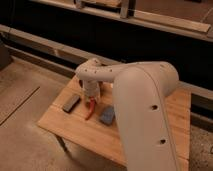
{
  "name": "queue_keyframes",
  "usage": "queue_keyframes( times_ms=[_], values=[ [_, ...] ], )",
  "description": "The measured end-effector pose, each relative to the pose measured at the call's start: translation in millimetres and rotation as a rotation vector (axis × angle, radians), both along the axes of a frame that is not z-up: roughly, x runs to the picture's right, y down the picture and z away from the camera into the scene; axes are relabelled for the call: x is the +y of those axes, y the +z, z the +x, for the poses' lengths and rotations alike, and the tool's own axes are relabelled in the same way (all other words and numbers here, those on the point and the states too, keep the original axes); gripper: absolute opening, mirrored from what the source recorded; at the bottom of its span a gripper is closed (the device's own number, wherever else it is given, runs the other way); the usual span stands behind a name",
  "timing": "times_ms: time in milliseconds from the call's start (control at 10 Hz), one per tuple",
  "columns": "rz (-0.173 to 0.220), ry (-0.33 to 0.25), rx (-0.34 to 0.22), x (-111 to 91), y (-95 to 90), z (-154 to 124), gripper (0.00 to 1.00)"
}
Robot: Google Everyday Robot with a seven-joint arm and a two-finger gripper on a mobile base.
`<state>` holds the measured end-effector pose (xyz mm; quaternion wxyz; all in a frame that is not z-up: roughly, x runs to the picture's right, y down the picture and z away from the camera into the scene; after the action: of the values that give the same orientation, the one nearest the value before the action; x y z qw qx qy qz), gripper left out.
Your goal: Place the pepper in the ceramic cup
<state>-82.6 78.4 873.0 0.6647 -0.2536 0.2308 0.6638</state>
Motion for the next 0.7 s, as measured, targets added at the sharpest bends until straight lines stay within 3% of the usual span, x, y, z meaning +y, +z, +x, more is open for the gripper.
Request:
queue_keyframes(
  times_ms=[300,400,700],
  values=[
    [0.008,-0.002,-0.001,-3,3.0,3,0.06],
    [0.015,-0.005,-0.002,-6,2.6,3,0.01],
    [0.062,-0.020,-0.004,-20,-8.7,-5,0.00]
  ],
)
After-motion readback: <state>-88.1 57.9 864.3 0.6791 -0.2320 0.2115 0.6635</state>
